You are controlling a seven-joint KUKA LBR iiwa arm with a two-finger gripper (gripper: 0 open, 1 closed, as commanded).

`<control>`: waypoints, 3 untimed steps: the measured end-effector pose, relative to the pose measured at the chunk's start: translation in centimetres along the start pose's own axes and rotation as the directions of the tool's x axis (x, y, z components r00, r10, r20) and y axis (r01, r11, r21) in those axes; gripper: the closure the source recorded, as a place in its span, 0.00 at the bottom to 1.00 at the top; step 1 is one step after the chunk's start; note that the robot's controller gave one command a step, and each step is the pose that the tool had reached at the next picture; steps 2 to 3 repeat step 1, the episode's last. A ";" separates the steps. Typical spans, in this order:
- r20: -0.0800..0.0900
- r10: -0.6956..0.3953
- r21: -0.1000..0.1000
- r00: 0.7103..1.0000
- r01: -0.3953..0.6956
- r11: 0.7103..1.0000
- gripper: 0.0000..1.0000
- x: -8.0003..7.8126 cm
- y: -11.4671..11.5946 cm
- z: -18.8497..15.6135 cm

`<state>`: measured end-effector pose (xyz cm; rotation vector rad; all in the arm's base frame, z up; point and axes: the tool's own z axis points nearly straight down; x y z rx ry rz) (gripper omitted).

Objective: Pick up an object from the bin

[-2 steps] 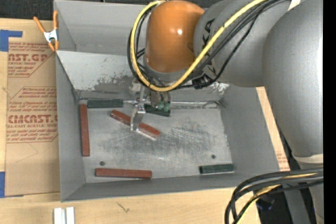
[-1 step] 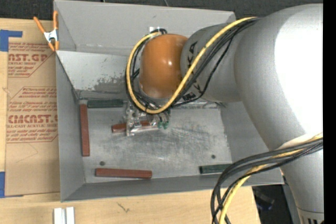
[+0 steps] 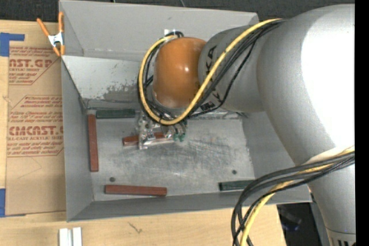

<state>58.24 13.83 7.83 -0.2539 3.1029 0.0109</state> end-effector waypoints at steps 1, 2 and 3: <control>-0.025 0.049 0.005 0.998 -0.049 0.999 1.00 0.0 -0.9 -13.7; -0.025 0.049 0.005 0.998 -0.049 0.999 1.00 0.0 -0.9 -13.7; -0.025 0.049 0.005 0.998 -0.049 0.999 1.00 0.0 -0.9 -13.7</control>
Offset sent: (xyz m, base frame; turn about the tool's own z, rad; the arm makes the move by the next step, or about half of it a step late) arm 0.0000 0.0000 0.0000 0.0000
